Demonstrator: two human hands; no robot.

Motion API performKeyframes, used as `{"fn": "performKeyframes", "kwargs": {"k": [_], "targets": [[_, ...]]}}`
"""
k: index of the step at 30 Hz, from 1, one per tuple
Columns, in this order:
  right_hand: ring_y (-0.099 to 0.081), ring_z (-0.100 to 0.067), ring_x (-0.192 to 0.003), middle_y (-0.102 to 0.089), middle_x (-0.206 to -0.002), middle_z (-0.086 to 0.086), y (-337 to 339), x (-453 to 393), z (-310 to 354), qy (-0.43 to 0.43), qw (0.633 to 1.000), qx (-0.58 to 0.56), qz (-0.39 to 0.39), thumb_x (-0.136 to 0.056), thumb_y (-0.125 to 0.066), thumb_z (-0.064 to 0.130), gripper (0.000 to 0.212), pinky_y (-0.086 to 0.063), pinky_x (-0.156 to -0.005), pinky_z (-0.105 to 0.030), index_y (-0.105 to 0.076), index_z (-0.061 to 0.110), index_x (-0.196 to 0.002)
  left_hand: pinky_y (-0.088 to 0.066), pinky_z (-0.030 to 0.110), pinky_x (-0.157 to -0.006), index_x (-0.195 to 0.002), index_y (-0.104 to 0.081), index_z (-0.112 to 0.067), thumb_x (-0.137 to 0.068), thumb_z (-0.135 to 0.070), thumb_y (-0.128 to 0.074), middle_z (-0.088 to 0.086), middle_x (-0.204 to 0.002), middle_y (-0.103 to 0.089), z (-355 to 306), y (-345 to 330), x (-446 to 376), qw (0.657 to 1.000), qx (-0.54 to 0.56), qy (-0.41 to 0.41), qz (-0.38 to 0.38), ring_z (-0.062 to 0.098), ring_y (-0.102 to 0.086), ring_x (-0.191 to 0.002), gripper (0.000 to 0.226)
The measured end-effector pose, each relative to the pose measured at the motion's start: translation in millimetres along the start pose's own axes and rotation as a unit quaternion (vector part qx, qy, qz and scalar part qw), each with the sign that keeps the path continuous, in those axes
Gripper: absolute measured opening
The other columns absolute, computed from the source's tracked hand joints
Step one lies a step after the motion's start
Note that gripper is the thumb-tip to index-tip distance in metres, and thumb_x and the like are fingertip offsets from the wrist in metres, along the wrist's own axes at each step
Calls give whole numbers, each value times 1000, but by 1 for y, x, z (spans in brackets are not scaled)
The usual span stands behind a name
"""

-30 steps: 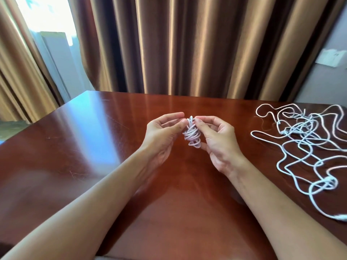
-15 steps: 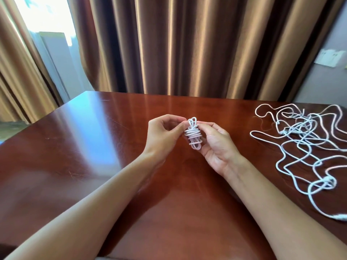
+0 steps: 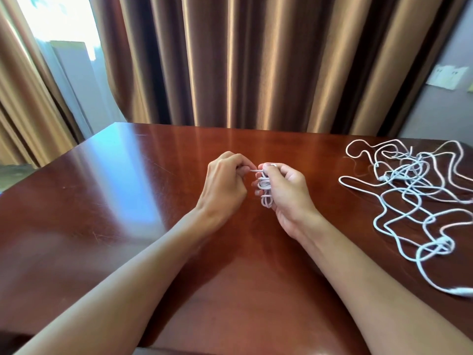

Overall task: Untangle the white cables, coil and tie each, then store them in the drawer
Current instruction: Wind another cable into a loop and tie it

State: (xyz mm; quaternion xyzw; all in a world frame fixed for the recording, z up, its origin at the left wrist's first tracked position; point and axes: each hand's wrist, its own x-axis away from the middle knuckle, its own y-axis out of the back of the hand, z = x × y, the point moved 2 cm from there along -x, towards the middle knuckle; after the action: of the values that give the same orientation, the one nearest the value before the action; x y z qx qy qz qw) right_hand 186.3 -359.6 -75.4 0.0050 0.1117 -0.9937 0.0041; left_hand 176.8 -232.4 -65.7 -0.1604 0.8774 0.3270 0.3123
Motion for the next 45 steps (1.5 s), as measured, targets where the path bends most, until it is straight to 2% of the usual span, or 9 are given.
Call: {"fn": "performKeyframes", "kwargs": {"k": [4,10,16,22,26,28,34,41,45], "targets": [[-59,-13,-54,-66,-63,-1,7,-5,4,8,999,-21,-36,-102,-53,9,17,-44,-48,-21,-62,5,-88,-36,3,-65,-83,-73,-11,-87,11,-56,-15,-74,-54,0,5,-2,1000,-17,-3,-2,-2,-52,-66,28],[-63,-12,-57,-70,-70,-5,17,-10,7,4,1000,4,-15,-100,-59,12,16,-48,-49,-21,-68,3,-90,-44,17,-60,-79,-71,-24,-92,1,-59,-11,-61,-60,6,6,-4,996,20,78,35,1,-55,-56,30],[-67,-11,-70,-73,-81,-3,27,-16,5,-33,996,67,57,-102,-60,31,24,-50,-60,-22,-76,14,-98,-56,37,-74,-91,-70,-21,-98,-7,-55,3,-78,-68,12,-6,-1,982,124,101,102,16,-64,-72,22],[-63,-9,-63,-67,-76,-1,24,-4,10,-60,984,97,133,-104,-54,32,27,-48,-54,-18,-73,13,-98,-54,25,-69,-89,-74,-11,-95,-10,-66,-5,-76,-72,2,-10,3,976,186,70,90,2,-65,-69,10],[-67,-11,-78,-70,-91,-4,45,10,24,-55,980,105,158,-94,-71,34,34,-53,-73,-23,-69,11,-118,-50,25,-68,-79,-72,-23,-94,-11,-67,-11,-69,-70,-6,-19,0,980,170,80,61,1,-61,-64,20],[-69,-12,-84,-72,-99,-7,65,20,38,-34,977,148,148,-88,-78,31,40,-54,-80,-25,-66,14,-123,-51,27,-68,-79,-73,-24,-94,-18,-67,-11,-71,-71,-20,-28,-1,983,164,70,53,3,-62,-66,18],[-71,-11,-71,-74,-95,-12,131,53,88,52,946,306,98,-85,-81,17,33,-52,-64,-19,-65,16,-114,-42,20,-58,-77,-70,-26,-96,-18,-65,-16,-60,-63,-84,-66,6,978,175,56,96,-3,-53,-55,21],[-67,-8,-97,-71,-107,5,234,97,126,88,883,461,-26,-82,-82,39,42,-52,-83,-25,-72,19,-118,-48,18,-62,-94,-73,-9,-98,0,-56,1,-75,-70,-170,-118,19,953,217,30,210,-1,-60,-60,19],[-70,-12,-92,-74,-89,5,299,120,144,85,864,485,-103,-81,-82,45,36,-52,-81,-27,-77,21,-107,-52,24,-70,-92,-70,-14,-96,1,-57,-6,-75,-71,-220,-155,29,939,229,-2,256,2,-66,-69,21]]}}
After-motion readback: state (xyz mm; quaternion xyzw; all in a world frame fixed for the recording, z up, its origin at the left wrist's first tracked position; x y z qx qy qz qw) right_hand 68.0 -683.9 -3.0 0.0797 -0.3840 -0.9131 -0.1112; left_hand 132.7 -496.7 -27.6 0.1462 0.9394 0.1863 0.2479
